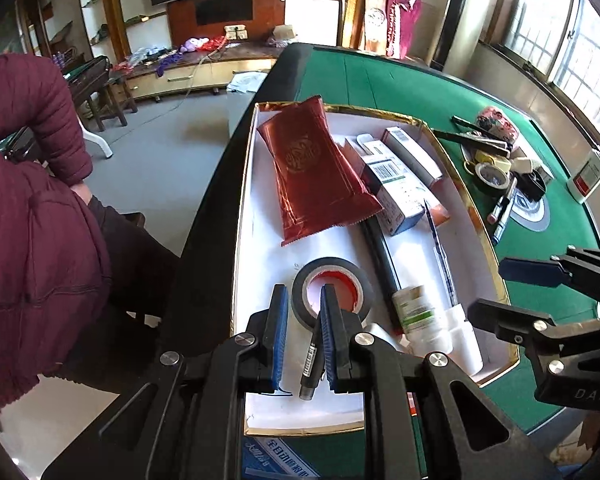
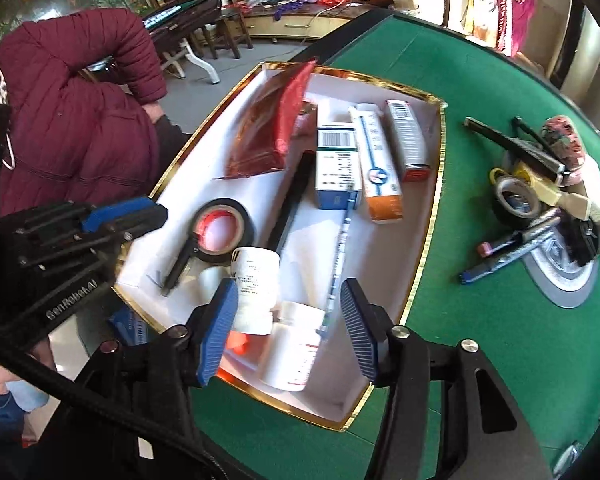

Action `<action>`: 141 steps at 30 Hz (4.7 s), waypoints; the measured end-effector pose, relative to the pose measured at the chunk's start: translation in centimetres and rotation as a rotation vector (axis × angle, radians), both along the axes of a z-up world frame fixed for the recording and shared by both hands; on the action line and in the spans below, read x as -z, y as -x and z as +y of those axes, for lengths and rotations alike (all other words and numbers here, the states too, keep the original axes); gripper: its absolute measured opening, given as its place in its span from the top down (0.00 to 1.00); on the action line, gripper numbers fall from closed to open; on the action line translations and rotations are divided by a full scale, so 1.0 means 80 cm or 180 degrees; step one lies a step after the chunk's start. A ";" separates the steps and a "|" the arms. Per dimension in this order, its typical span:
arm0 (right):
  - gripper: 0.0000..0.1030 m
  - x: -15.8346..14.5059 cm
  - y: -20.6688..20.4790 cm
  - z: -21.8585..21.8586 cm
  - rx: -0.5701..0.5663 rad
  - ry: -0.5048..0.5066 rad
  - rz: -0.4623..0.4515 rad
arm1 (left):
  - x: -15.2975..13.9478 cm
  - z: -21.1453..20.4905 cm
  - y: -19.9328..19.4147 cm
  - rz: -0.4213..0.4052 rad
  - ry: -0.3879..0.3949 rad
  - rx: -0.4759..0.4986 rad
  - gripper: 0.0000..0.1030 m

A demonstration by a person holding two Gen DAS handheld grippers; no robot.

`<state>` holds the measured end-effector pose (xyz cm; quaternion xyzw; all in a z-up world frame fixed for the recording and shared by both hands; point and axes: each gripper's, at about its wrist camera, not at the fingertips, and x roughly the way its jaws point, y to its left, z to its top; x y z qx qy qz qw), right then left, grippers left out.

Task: Organize objects
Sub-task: 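Carry pill bottle and marker into the white box and open both grippers, then withdraw both open grippers from the box toward the marker pile, then grasp the pink-capped black marker with left while right approaches a blue-capped marker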

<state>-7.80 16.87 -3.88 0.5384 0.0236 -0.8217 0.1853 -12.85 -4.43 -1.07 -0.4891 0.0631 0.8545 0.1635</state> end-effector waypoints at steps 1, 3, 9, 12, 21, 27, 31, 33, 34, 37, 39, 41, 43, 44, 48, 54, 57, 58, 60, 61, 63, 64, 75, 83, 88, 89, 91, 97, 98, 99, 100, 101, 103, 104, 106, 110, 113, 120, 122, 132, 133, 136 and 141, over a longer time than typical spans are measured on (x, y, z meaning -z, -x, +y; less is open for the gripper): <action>0.47 -0.001 0.000 0.002 0.0000 -0.0003 0.0002 | -0.001 0.002 -0.001 0.0022 0.0022 0.0004 0.87; 0.47 -0.004 -0.002 0.004 0.0003 -0.0017 0.0021 | -0.003 0.004 -0.002 0.0054 0.0026 -0.0008 0.87; 0.47 -0.009 -0.005 0.007 0.0000 -0.0145 0.0092 | -0.012 0.011 -0.007 0.0175 0.0007 0.0007 0.87; 0.46 -0.013 -0.007 0.012 0.0025 -0.0234 0.0174 | -0.013 0.017 -0.009 0.0190 0.0012 0.0030 0.87; 0.42 -0.026 -0.018 0.026 0.0015 -0.0656 0.0510 | -0.023 0.047 -0.015 0.0220 0.0000 0.0138 0.87; 0.41 -0.032 -0.025 0.032 -0.0006 -0.0860 0.0683 | -0.025 0.060 -0.018 0.0193 0.0010 0.0188 0.87; 0.39 -0.034 -0.026 0.033 -0.0027 -0.0981 0.0758 | -0.025 0.063 -0.020 0.0188 0.0008 0.0171 0.87; 0.38 -0.033 -0.026 0.030 -0.0062 -0.1062 0.0804 | -0.023 0.062 -0.019 0.0175 0.0003 0.0161 0.87; 0.38 -0.033 -0.026 0.028 -0.0072 -0.1102 0.0826 | -0.022 0.059 -0.020 0.0161 0.0006 0.0154 0.87; 0.37 -0.033 -0.025 0.018 -0.0110 -0.1239 0.0933 | -0.019 0.052 -0.021 0.0138 0.0021 0.0129 0.87; 0.35 -0.033 -0.024 0.010 -0.0132 -0.1316 0.1011 | -0.017 0.047 -0.020 0.0136 0.0034 0.0103 0.87; 0.33 -0.031 -0.023 0.002 -0.0157 -0.1417 0.1072 | -0.015 0.038 -0.017 0.0121 0.0028 0.0065 0.87; 0.33 -0.030 -0.023 -0.008 -0.0210 -0.1547 0.1164 | -0.013 0.028 -0.013 0.0123 0.0023 0.0014 0.87; 0.32 -0.029 -0.023 -0.014 -0.0251 -0.1568 0.1181 | -0.013 0.023 -0.011 0.0116 0.0016 0.0001 0.87; 0.32 -0.027 -0.021 -0.030 -0.0333 -0.1541 0.1186 | -0.008 0.008 -0.004 0.0099 0.0011 -0.0042 0.87; 0.31 -0.019 -0.015 -0.049 -0.0395 -0.1614 0.1175 | -0.001 -0.004 0.006 0.0070 0.0002 -0.0064 0.87; 0.30 -0.015 -0.011 -0.054 -0.0412 -0.1638 0.1155 | 0.000 -0.010 0.010 0.0055 -0.0005 -0.0058 0.87; 0.30 -0.015 -0.010 -0.055 -0.0407 -0.1650 0.1153 | 0.002 -0.011 0.011 0.0053 -0.0015 -0.0055 0.87; 0.30 -0.014 -0.007 -0.059 -0.0402 -0.1656 0.1144 | 0.004 -0.011 0.014 0.0040 -0.0008 -0.0031 0.87; 0.30 -0.013 -0.006 -0.060 -0.0403 -0.1664 0.1142 | 0.005 -0.010 0.015 0.0043 -0.0005 -0.0025 0.87; 0.30 -0.011 -0.004 -0.062 -0.0412 -0.1679 0.1129 | 0.006 -0.011 0.017 0.0027 -0.0015 -0.0015 0.87; 0.30 -0.010 -0.003 -0.063 -0.0412 -0.1685 0.1127 | 0.008 -0.010 0.019 0.0020 -0.0009 -0.0011 0.87; 0.30 -0.035 0.011 0.058 0.0393 -0.0806 0.0766 | -0.028 0.067 0.018 0.0064 -0.0236 0.0594 0.87; 0.30 -0.013 -0.024 0.227 0.1402 -0.0475 0.0348 | -0.013 0.235 0.019 -0.0326 -0.0174 0.1437 0.87; 0.30 -0.009 -0.057 0.277 0.1565 -0.0435 0.0260 | 0.026 0.332 0.048 -0.0603 0.0064 0.1552 0.87; 0.30 -0.009 -0.063 0.285 0.1575 -0.0440 0.0254 | 0.035 0.346 0.052 -0.0674 0.0099 0.1602 0.87; 0.30 -0.010 -0.076 0.301 0.1607 -0.0458 0.0250 | 0.052 0.365 0.064 -0.0716 0.0228 0.1503 0.87; 0.30 -0.013 -0.102 0.353 0.1742 -0.0478 0.0209 | 0.077 0.387 0.080 -0.0812 0.0267 0.1272 0.82; 0.30 -0.014 -0.104 0.361 0.1774 -0.0482 0.0213 | 0.080 0.391 0.078 -0.0910 0.0187 0.1266 0.82; 0.30 -0.015 -0.106 0.368 0.1801 -0.0478 0.0218 | 0.082 0.393 0.074 -0.0972 0.0117 0.1277 0.82; 0.30 -0.016 -0.108 0.375 0.1821 -0.0473 0.0220 | 0.083 0.400 0.063 -0.1043 0.0009 0.1335 0.82; 0.30 -0.017 -0.110 0.381 0.1847 -0.0476 0.0228 | 0.082 0.405 0.053 -0.1083 -0.0062 0.1384 0.82; 0.30 -0.019 -0.112 0.390 0.1879 -0.0466 0.0239 | 0.081 0.419 0.031 -0.1165 -0.0205 0.1514 0.82; 0.30 -0.020 -0.112 0.394 0.1894 -0.0455 0.0235 | 0.079 0.424 0.025 -0.1156 -0.0239 0.1538 0.82; 0.30 -0.022 -0.111 0.398 0.1897 -0.0462 0.0248 | 0.076 0.428 0.026 -0.1098 -0.0238 0.1486 0.82; 0.30 -0.024 -0.114 0.402 0.1883 -0.0482 0.0277 | 0.079 0.432 0.043 -0.1118 -0.0178 0.1347 0.82; 0.30 -0.020 -0.118 0.409 0.1908 -0.0458 0.0254 | 0.082 0.445 0.051 -0.1132 -0.0119 0.1348 0.82; 0.30 -0.016 -0.120 0.413 0.1906 -0.0463 0.0226 | 0.081 0.476 0.065 -0.0946 0.0044 0.1284 0.83; 0.30 -0.013 -0.119 0.414 0.1900 -0.0443 0.0203 | 0.082 0.476 0.055 -0.0873 0.0118 0.1327 0.89; 0.36 0.012 -0.078 0.444 0.2028 0.0247 -0.0079 | 0.082 0.389 -0.055 -0.0765 0.0129 0.1388 0.89; 0.36 0.016 -0.071 0.444 0.2029 0.0271 -0.0101 | 0.074 0.385 -0.059 -0.0756 0.0115 0.1387 0.89; 0.36 0.031 -0.041 0.438 0.1985 0.0273 -0.0208 | 0.066 0.370 -0.075 -0.0730 0.0091 0.1316 0.89; 0.54 0.052 0.008 0.421 0.1897 -0.0026 -0.0293 | 0.072 0.387 -0.079 -0.0696 0.0132 0.1331 0.89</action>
